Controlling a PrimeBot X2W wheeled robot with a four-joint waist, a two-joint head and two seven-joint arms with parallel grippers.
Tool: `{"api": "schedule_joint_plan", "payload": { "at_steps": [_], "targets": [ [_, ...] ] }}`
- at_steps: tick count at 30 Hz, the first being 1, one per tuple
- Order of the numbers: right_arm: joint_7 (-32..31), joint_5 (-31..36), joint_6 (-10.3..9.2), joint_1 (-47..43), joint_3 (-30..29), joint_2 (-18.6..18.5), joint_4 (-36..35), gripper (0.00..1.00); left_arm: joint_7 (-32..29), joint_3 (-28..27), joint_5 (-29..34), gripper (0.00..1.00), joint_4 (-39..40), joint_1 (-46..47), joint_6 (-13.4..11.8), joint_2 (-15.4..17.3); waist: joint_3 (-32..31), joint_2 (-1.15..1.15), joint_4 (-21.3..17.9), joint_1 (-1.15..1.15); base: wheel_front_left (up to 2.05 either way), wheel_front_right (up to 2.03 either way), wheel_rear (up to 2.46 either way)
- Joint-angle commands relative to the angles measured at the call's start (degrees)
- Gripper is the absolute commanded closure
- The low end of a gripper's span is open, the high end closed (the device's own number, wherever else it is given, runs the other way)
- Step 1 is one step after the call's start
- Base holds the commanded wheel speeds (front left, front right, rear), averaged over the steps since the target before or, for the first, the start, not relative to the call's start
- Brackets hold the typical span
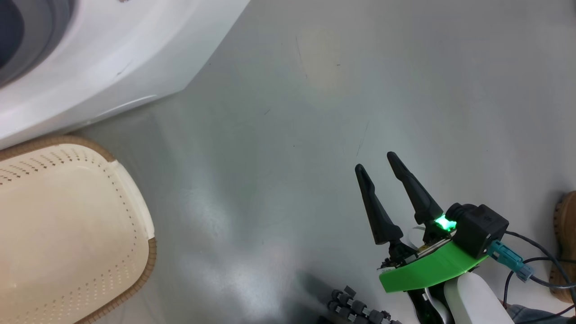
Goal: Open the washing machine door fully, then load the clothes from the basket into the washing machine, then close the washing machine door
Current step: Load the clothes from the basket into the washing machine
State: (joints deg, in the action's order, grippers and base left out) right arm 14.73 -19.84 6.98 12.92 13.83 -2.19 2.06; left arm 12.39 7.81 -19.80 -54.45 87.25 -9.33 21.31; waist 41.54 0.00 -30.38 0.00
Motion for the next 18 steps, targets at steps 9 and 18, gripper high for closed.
{"api": "schedule_joint_plan", "payload": {
  "at_steps": [9,18],
  "targets": [
    [0.27,-0.12,0.51,-1.60,1.26,-0.69,-0.80,0.00,-5.29,3.71,2.35,0.80,-6.30,2.50,0.60,1.25,-0.55,0.00,0.27,0.00,0.00,0.00,0.00],
    [0.27,0.71,0.51,-1.10,0.99,-0.69,-0.64,0.00,-4.58,4.26,2.01,0.00,-9.75,2.35,-2.31,-1.26,-2.36,0.00,2.17,0.00,0.00,0.00,0.00]
  ]
}}
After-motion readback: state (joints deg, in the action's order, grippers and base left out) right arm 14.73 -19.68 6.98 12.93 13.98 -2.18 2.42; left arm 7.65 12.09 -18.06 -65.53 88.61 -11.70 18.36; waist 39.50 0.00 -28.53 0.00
